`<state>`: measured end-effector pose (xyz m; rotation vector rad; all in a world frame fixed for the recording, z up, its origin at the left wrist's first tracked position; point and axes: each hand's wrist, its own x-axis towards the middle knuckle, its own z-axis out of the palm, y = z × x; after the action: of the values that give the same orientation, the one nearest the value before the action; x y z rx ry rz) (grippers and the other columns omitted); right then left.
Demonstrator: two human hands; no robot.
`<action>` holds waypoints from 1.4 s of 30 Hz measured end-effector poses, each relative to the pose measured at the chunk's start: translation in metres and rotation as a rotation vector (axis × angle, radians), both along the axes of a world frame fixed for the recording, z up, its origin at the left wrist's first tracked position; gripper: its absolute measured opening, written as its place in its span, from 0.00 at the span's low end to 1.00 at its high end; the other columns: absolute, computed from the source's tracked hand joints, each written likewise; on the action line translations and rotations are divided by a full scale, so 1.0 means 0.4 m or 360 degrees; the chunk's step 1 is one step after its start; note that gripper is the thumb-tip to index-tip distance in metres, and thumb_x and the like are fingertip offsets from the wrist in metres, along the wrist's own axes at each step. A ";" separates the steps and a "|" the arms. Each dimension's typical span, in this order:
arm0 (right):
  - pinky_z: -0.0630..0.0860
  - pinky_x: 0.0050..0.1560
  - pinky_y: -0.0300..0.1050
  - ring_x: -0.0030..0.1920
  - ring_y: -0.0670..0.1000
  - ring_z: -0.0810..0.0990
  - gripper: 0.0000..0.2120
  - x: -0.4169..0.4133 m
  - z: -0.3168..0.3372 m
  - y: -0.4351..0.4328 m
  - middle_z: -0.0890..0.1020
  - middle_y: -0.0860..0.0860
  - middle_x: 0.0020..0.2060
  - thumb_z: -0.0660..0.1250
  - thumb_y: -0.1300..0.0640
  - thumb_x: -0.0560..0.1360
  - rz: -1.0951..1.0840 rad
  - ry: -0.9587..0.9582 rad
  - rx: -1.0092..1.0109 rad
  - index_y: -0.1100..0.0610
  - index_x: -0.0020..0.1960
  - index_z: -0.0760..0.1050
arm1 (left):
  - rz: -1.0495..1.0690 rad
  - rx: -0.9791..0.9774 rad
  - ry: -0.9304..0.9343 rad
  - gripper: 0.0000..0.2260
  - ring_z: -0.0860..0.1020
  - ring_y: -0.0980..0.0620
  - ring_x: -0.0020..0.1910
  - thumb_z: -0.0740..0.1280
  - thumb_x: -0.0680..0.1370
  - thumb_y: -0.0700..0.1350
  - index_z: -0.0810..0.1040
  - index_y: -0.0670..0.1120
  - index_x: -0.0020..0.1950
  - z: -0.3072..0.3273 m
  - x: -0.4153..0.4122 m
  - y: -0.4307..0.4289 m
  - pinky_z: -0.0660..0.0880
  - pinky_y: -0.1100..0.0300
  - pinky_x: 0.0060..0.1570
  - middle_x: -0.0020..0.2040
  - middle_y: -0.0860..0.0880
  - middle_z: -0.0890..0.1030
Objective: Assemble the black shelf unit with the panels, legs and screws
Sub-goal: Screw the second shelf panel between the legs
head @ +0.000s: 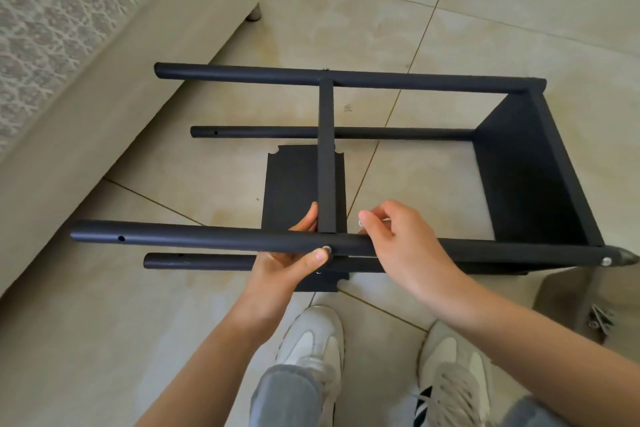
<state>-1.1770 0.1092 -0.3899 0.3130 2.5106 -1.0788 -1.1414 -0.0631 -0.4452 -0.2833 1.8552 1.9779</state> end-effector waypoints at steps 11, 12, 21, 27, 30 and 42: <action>0.70 0.61 0.52 0.46 0.50 0.76 0.11 0.010 0.004 -0.002 0.78 0.44 0.40 0.58 0.50 0.82 0.0063 -0.0031 -0.0001 0.54 0.50 0.75 | 0.0119 -0.0092 -0.0059 0.21 0.78 0.65 0.61 0.70 0.74 0.46 0.74 0.61 0.65 0.018 0.012 0.013 0.72 0.77 0.50 0.68 0.56 0.78; 0.70 0.61 0.51 0.45 0.50 0.76 0.11 0.011 0.004 0.000 0.78 0.45 0.39 0.58 0.50 0.82 0.0062 -0.0025 -0.0011 0.55 0.50 0.75 | 0.0136 -0.0103 -0.0076 0.18 0.79 0.66 0.59 0.70 0.76 0.44 0.76 0.59 0.63 0.026 0.013 0.015 0.73 0.77 0.49 0.67 0.57 0.78; 0.71 0.56 0.49 0.46 0.53 0.76 0.11 0.020 0.005 0.001 0.80 0.48 0.39 0.59 0.49 0.82 0.0055 -0.0003 -0.0068 0.54 0.48 0.75 | 0.0059 -0.1033 0.0015 0.14 0.83 0.59 0.36 0.71 0.74 0.58 0.86 0.49 0.37 0.100 0.020 0.011 0.78 0.65 0.42 0.32 0.56 0.84; 0.71 0.61 0.52 0.45 0.50 0.77 0.10 0.016 0.006 0.002 0.80 0.48 0.40 0.60 0.50 0.81 0.0094 -0.0007 -0.0094 0.54 0.50 0.76 | -0.0111 -0.2065 0.1145 0.24 0.67 0.47 0.23 0.78 0.66 0.60 0.68 0.46 0.28 0.132 -0.013 -0.028 0.65 0.59 0.20 0.22 0.52 0.67; 0.72 0.60 0.53 0.47 0.50 0.78 0.09 0.015 0.003 0.004 0.81 0.48 0.40 0.60 0.50 0.81 0.0107 -0.0026 -0.0103 0.53 0.50 0.76 | -0.0371 -0.2001 0.1396 0.21 0.72 0.47 0.40 0.76 0.65 0.62 0.74 0.47 0.38 0.145 -0.061 -0.045 0.74 0.53 0.32 0.35 0.53 0.75; 0.75 0.56 0.51 0.51 0.51 0.76 0.08 0.006 -0.005 0.015 0.79 0.45 0.41 0.59 0.47 0.81 0.0168 -0.0104 -0.0097 0.48 0.48 0.73 | -0.1536 -0.1724 0.1024 0.36 0.28 0.65 0.74 0.57 0.75 0.70 0.44 0.65 0.79 0.134 -0.190 -0.077 0.31 0.62 0.72 0.78 0.65 0.35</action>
<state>-1.1746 0.1150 -0.3917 0.1932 2.4026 -1.0835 -1.2173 -0.0937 -0.3915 0.8955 2.5465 0.3168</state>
